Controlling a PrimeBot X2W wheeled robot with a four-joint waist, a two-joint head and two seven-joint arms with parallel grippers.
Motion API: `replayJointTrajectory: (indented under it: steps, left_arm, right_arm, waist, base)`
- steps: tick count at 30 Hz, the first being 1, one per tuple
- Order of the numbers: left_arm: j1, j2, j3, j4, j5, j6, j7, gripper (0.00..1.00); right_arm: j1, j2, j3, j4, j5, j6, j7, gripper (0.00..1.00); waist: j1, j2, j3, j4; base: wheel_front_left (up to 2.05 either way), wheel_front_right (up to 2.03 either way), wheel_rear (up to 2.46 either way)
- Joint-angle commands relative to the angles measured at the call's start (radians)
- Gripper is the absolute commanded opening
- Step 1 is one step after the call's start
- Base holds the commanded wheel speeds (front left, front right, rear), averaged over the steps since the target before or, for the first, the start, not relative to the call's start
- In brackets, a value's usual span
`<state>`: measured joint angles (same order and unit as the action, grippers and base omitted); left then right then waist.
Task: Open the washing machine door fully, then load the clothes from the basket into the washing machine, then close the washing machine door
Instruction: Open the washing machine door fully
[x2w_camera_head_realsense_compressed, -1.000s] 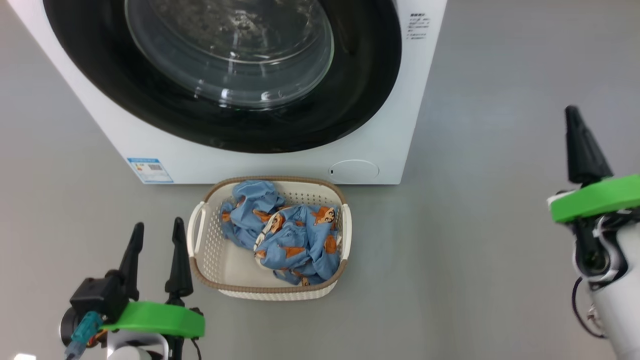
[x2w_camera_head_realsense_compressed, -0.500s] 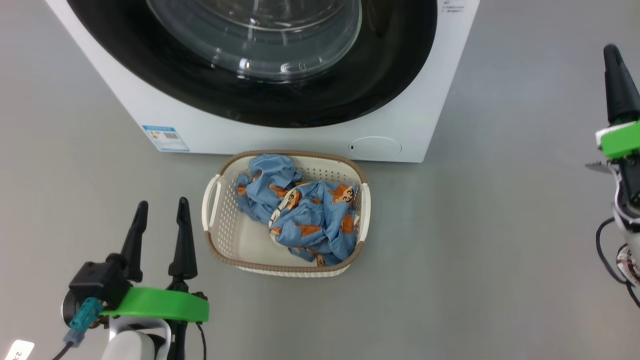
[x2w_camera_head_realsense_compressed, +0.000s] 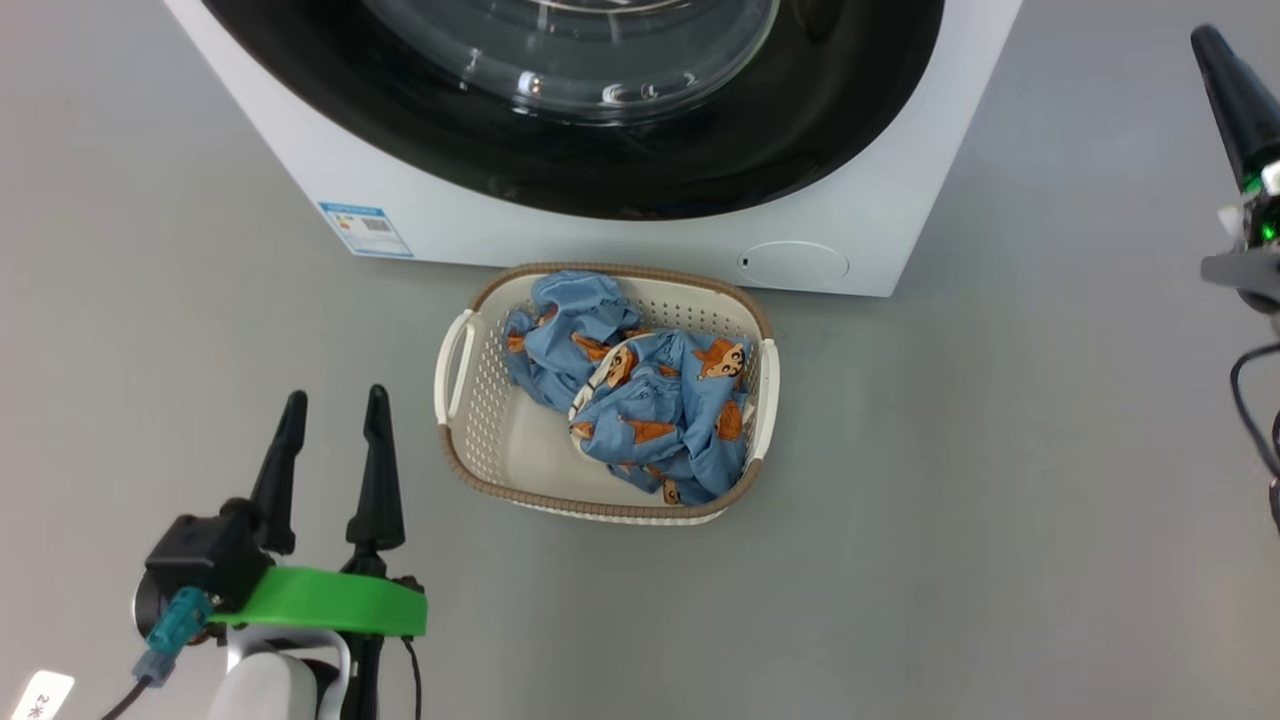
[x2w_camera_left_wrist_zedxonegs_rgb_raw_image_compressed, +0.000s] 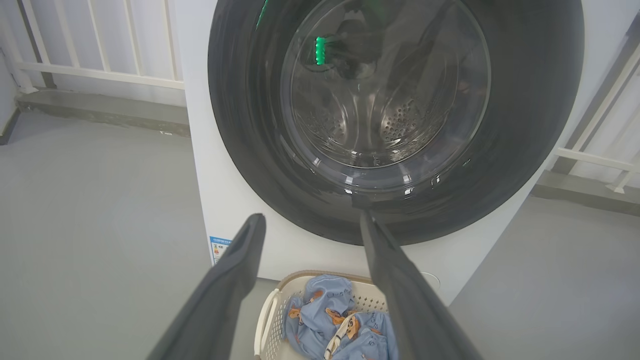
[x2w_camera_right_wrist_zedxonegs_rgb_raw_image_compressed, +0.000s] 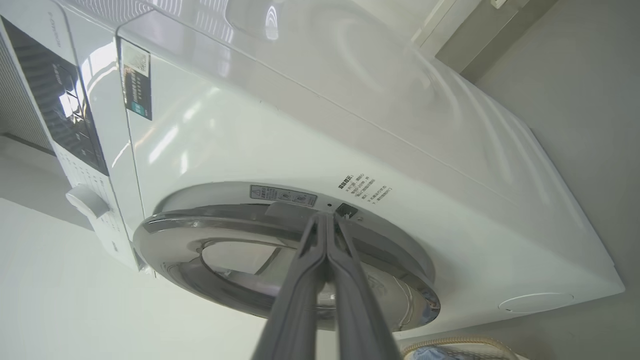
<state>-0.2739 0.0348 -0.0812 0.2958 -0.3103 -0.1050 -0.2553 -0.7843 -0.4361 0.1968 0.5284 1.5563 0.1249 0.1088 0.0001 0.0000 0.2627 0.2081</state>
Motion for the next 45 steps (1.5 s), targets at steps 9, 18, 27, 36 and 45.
replayJointTrajectory:
  steps: [9, 18, 27, 36, 45]
  left_arm:
    - [-0.057, 0.015, 0.012, -0.044, -0.026, 0.003, -0.006, 1.00]
    - [-0.079, 0.015, -0.007, -0.063, -0.048, 0.009, -0.006, 1.00]
    - [-0.104, 0.015, -0.030, -0.074, -0.060, 0.015, -0.006, 1.00]
    - [-0.110, 0.015, -0.048, -0.081, -0.083, 0.027, -0.006, 1.00]
    - [-0.108, 0.015, -0.058, -0.085, -0.100, 0.037, -0.006, 1.00]
  right_arm:
    - [-0.136, 0.001, -0.006, 0.036, 0.087, 0.006, 0.156, 0.00]
    - [-0.280, 0.008, 0.007, 0.101, 0.089, 0.006, 0.257, 0.00]
    - [-0.408, 0.003, 0.037, 0.188, 0.061, 0.006, 0.329, 0.00]
    - [-0.502, 0.008, 0.055, 0.273, 0.054, 0.006, 0.392, 0.00]
    - [-0.564, 0.024, 0.070, 0.328, 0.044, 0.006, 0.426, 0.00]
  waist:
    - [-0.0001, 0.0000, 0.060, 0.032]
    - [-0.0001, 0.0000, 0.120, 0.062]
    - [-0.0001, 0.0000, 0.164, 0.097]
    - [-0.0001, 0.0000, 0.196, 0.134]
    - [-0.0001, 0.0000, 0.207, 0.162]
  base:
    - [0.00, 0.00, 0.00]
    - [0.00, 0.00, 0.00]
    - [0.00, 0.00, 0.00]
    - [0.00, 0.00, 0.00]
    - [0.00, 0.00, 0.00]
